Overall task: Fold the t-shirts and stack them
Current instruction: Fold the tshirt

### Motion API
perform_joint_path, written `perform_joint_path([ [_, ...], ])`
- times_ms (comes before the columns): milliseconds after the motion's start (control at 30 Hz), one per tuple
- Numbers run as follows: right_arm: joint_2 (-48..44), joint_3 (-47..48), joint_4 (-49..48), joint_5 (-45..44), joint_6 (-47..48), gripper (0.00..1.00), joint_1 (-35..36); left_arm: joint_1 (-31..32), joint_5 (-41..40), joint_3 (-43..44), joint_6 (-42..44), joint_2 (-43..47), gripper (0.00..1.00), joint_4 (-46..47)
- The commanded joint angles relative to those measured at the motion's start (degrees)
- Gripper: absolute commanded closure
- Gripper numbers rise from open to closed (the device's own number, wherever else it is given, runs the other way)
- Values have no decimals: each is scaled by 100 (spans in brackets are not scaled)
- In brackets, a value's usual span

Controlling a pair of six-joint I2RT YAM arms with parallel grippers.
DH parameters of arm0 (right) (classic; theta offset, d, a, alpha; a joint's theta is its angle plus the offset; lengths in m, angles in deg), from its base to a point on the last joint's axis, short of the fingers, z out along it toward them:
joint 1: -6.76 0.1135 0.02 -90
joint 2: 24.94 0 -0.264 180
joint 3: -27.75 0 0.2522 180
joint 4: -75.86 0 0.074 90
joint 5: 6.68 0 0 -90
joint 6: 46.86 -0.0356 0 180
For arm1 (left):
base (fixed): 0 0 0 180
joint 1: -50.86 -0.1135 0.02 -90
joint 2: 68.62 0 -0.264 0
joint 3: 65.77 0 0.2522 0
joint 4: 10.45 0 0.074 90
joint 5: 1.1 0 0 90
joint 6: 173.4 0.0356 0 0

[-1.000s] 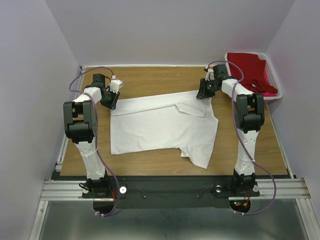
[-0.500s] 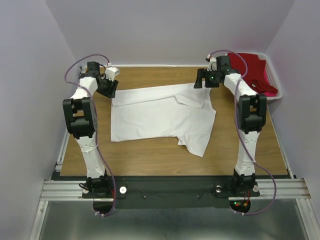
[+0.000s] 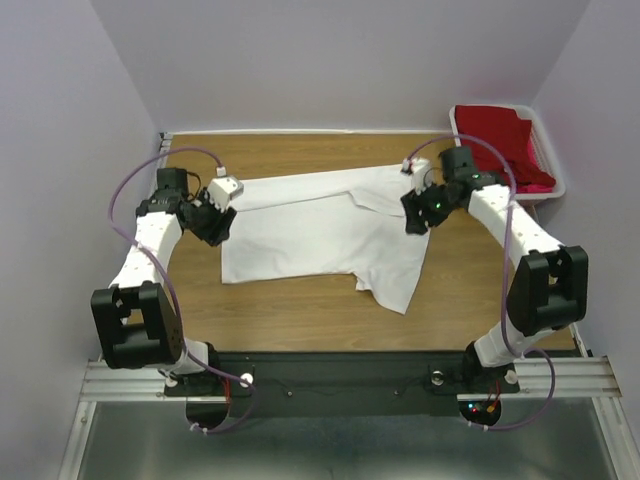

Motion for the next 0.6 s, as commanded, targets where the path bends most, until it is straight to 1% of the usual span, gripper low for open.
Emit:
perform_joint_path([
  [0,-233,-719,444,-488,735,36,508,70,25,-749,412,348,39,-277],
  [33,-312,-1016,383,-654,752,37,700,79,-53,-865,412,497,40,-216],
  [133,-392,-1361,51,-971,657,37,930,184,-220,-1234,413,692,40,-128],
  [233,-366,-1581,-109,-1113,638,39,992,360,-370,-1498,412,789,40,-84],
  [367,-357,-1748,-136,-1148,638,42,1054,554,-651,-1709,342,868,40,82],
  [567,-515,-2082,-145,-1104,551,45,1238,554,-897,-1850,263,763,40,258],
])
